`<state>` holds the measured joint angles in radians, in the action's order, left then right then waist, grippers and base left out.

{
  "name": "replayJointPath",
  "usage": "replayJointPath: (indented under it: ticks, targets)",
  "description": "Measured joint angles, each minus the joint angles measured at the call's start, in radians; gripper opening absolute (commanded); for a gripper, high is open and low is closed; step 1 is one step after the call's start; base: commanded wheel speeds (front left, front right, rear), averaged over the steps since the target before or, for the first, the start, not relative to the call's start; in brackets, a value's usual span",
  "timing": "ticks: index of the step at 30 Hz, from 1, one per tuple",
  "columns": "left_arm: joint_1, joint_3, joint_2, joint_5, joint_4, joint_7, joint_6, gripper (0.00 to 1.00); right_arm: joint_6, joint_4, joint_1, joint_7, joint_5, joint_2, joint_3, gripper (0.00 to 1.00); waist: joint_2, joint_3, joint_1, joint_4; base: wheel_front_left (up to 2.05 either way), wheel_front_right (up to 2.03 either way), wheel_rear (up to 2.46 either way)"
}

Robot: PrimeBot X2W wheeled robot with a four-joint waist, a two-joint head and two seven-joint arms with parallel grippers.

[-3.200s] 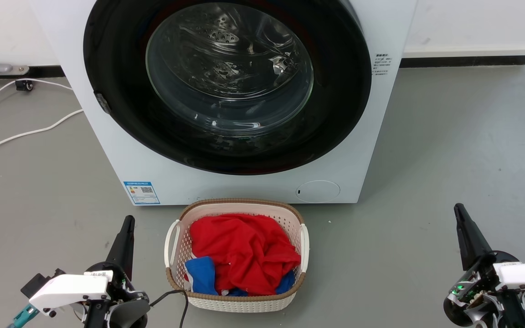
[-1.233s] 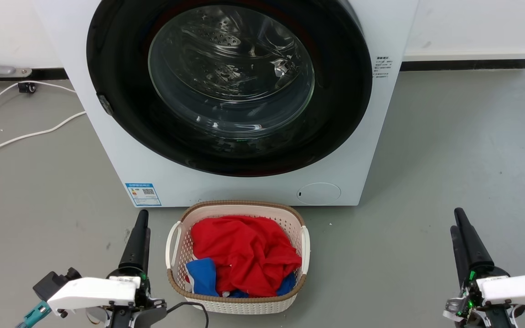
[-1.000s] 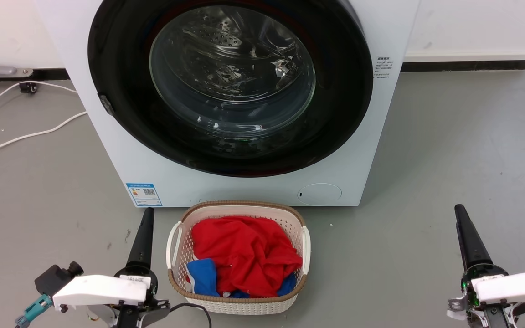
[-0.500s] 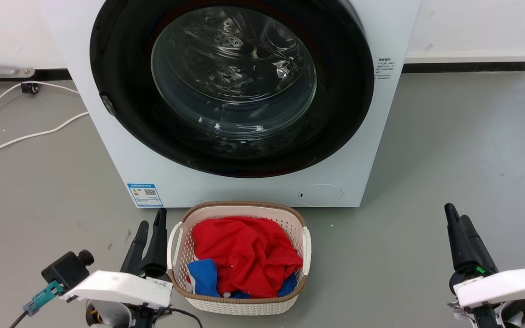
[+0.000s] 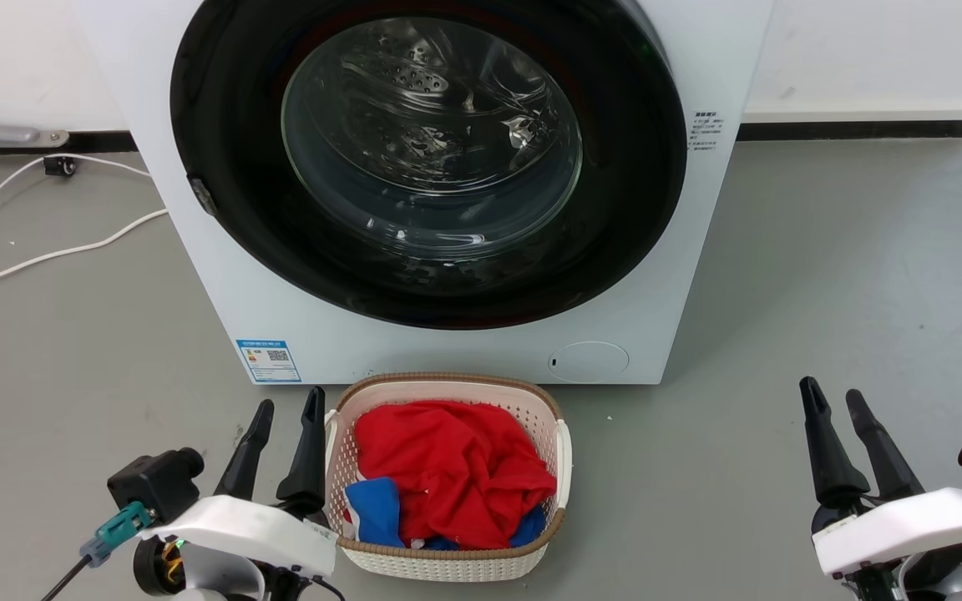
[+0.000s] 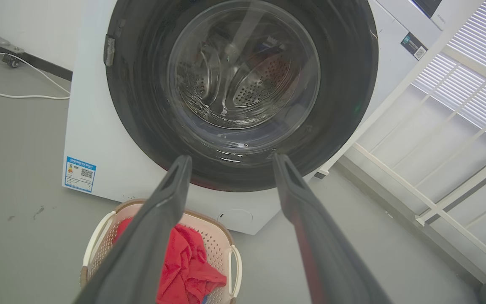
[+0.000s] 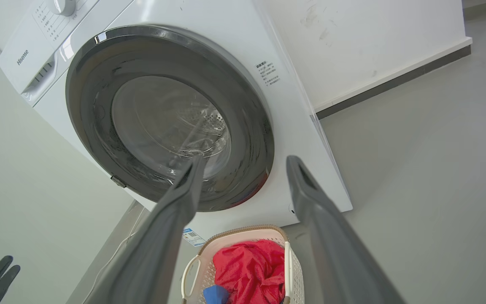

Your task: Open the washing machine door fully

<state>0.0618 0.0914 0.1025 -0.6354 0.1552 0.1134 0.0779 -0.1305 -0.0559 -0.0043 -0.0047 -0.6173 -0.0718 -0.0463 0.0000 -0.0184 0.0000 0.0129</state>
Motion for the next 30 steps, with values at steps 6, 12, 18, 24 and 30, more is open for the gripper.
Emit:
replayJointPath:
  ticks: [6, 12, 18, 24, 30]
  targets:
    - [0.004, 0.028, 0.019, 0.105, 0.003, 0.022, -0.012, 1.0, 0.0, 0.019, 0.007, 0.005, 0.109, -0.001, 0.005, 1.0, 0.0, -0.004, -0.0001, 0.002, 0.0, 0.0, 0.0]
    - [0.01, 0.044, 0.035, 0.174, 0.009, 0.037, -0.026, 1.0, 0.0, 0.028, 0.014, 0.011, 0.181, -0.001, 0.003, 1.0, 0.0, -0.002, 0.0001, 0.002, 0.0, 0.0, 0.0]
    - [0.019, 0.059, 0.046, 0.235, 0.011, 0.052, -0.039, 1.0, 0.0, 0.036, 0.016, 0.011, 0.25, -0.001, 0.001, 1.0, 0.0, 0.0, 0.0001, 0.002, 0.0, 0.0, 0.0]
    - [0.019, 0.068, 0.057, 0.289, 0.011, 0.066, -0.052, 1.0, 0.0, 0.049, 0.025, 0.01, 0.315, 0.0, -0.003, 1.0, 0.0, 0.0, 0.0001, 0.002, 0.0, 0.0, 0.0]
    - [0.02, 0.076, 0.069, 0.336, 0.012, 0.08, -0.059, 1.0, 0.0, 0.059, 0.028, 0.005, 0.374, 0.003, -0.007, 1.0, 0.0, 0.001, 0.0001, 0.002, 0.0, 0.0, 0.0]
